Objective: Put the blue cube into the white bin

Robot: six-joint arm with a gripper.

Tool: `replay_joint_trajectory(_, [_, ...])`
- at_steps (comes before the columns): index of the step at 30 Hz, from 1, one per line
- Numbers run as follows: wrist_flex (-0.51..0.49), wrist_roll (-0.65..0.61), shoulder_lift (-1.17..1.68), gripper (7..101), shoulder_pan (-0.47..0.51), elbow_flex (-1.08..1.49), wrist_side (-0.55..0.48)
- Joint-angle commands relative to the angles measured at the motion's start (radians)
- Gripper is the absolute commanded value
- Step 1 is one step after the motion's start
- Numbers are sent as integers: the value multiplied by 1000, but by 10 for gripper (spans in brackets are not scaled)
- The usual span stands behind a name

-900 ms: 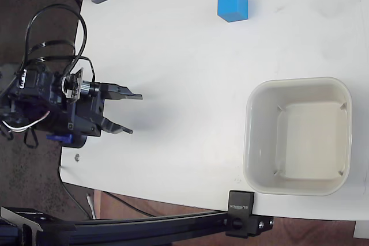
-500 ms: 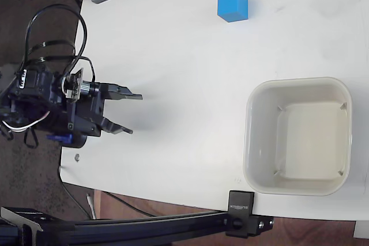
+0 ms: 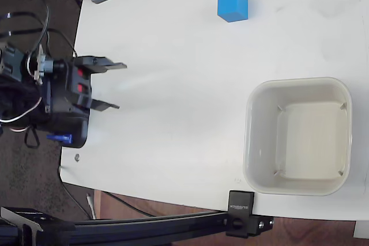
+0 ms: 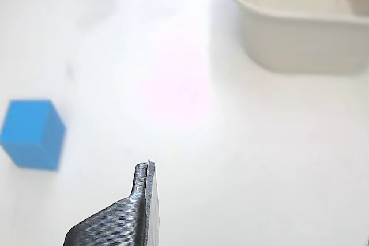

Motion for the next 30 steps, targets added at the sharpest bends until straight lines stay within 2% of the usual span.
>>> replay_joint_trajectory(1, [-38,66,-357,1003,-147,-285,166])
replay_joint_trajectory(3, [-31,110,-526,1003,-212,-411,216])
replay_joint_trajectory(6, [-38,169,-719,1003,-261,-548,239])
replay_joint_trajectory(11, [-61,267,-836,1005,-319,-632,304])
replay_joint_trajectory(16, [-158,238,-893,1005,-353,-644,288])
replay_joint_trajectory(19, [-120,216,-996,1005,-368,-742,278])
replay_joint_trajectory(22, [-69,270,-1131,1005,-374,-871,276])
replay_joint_trajectory(26, [-127,296,-1262,1003,-396,-956,339])
replay_joint_trajectory(30, [-120,318,-1318,1003,-391,-1003,347])
